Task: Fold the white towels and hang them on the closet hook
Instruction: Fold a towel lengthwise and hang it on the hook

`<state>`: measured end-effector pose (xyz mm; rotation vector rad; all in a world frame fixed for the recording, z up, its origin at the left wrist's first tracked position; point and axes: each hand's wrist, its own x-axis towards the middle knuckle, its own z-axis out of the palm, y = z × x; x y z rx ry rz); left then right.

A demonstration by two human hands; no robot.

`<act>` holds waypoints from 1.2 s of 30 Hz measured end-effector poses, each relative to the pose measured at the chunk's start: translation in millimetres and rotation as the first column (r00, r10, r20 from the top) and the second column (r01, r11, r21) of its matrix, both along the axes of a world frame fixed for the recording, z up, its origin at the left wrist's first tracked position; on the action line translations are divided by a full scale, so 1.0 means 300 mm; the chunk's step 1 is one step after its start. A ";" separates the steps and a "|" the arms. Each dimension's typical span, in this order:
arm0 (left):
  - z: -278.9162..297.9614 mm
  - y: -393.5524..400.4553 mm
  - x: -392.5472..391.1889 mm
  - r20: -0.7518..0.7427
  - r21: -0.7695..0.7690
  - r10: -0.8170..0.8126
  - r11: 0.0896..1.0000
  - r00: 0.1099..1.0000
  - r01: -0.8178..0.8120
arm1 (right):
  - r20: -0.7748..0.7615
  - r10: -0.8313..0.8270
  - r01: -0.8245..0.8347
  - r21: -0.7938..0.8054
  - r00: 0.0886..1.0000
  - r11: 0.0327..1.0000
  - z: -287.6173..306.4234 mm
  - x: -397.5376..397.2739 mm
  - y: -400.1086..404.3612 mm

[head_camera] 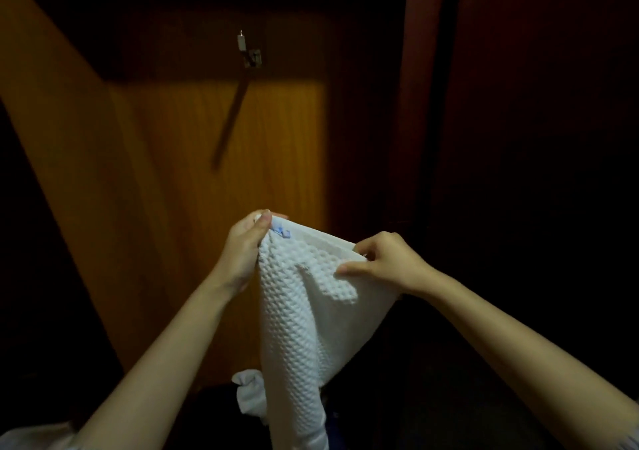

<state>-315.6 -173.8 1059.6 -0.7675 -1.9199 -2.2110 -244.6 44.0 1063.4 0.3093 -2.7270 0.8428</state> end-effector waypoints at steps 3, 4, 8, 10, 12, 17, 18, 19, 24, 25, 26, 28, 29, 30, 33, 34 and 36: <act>-0.015 -0.029 -0.006 -0.002 -0.005 0.029 1.000 1.000 -0.029 | -0.005 -0.043 0.043 0.022 0.999 0.999 -0.019 -0.018 0.037; -0.021 -0.033 -0.006 -0.002 -0.018 0.032 0.999 0.999 -0.032 | -0.011 -0.048 0.048 0.032 0.999 0.998 -0.023 -0.021 0.045; -0.046 -0.046 -0.009 0.032 -0.009 0.069 0.998 0.997 -0.069 | -0.062 -0.102 0.103 0.025 0.993 0.994 -0.023 -0.023 0.046; -0.054 -0.053 -0.008 0.048 -0.001 0.090 0.996 0.995 -0.090 | -0.051 -0.120 0.124 0.067 0.991 0.990 -0.018 -0.028 0.046; -0.064 -0.051 -0.003 0.064 -0.010 0.111 0.994 0.992 -0.111 | -0.076 -0.148 0.163 0.245 0.986 0.956 -0.015 -0.034 0.036; -0.072 -0.093 0.024 0.010 -0.011 0.313 0.950 0.950 -0.313 | -0.513 -0.117 0.373 0.431 0.850 0.822 -0.017 0.008 -0.015; -0.075 -0.114 0.032 -0.051 -0.049 0.361 0.930 0.931 -0.363 | -0.562 -0.119 0.384 0.381 0.818 0.841 -0.025 0.014 -0.025; -0.082 -0.131 0.044 -0.096 -0.093 0.380 0.917 0.920 -0.388 | -0.548 -0.143 0.379 0.347 0.824 0.858 -0.037 0.016 -0.037; -0.186 -0.170 0.125 -0.040 -0.158 0.370 0.915 0.928 -0.371 | -0.332 -0.246 0.293 0.101 0.911 0.951 -0.133 0.022 -0.063; -0.203 -0.182 0.137 -0.037 -0.127 0.379 0.916 0.925 -0.381 | -0.363 -0.286 0.295 -0.032 0.887 0.955 -0.154 0.038 -0.072; -0.212 -0.195 0.149 -0.042 -0.112 0.387 0.914 0.921 -0.389 | -0.378 -0.337 0.289 -0.179 0.862 0.940 -0.173 0.056 -0.087; -0.222 -0.209 0.168 -0.014 -0.145 0.370 0.918 0.929 -0.368 | -0.292 -0.419 0.301 -0.372 0.860 0.878 -0.199 0.077 -0.128; -0.232 -0.204 0.184 0.034 -0.165 0.358 0.923 0.933 -0.348 | -0.215 -0.437 0.338 -0.378 0.873 0.862 -0.210 0.080 -0.139; -0.251 -0.193 0.196 0.090 -0.162 0.360 0.925 0.929 -0.343 | -0.161 -0.443 0.370 -0.345 0.882 0.863 -0.219 0.086 -0.140; -0.323 -0.175 0.246 0.210 -0.071 0.401 0.916 0.892 -0.395 | -0.175 -0.439 0.358 -0.359 0.881 0.862 -0.245 0.126 -0.131; -0.344 -0.172 0.260 0.221 -0.052 0.405 0.913 0.887 -0.404 | -0.182 -0.448 0.352 -0.395 0.876 0.849 -0.258 0.150 -0.126; -0.374 -0.148 0.275 0.229 -0.056 0.401 0.915 0.887 -0.399 | -0.115 -0.461 0.366 -0.455 0.880 0.812 -0.291 0.186 -0.124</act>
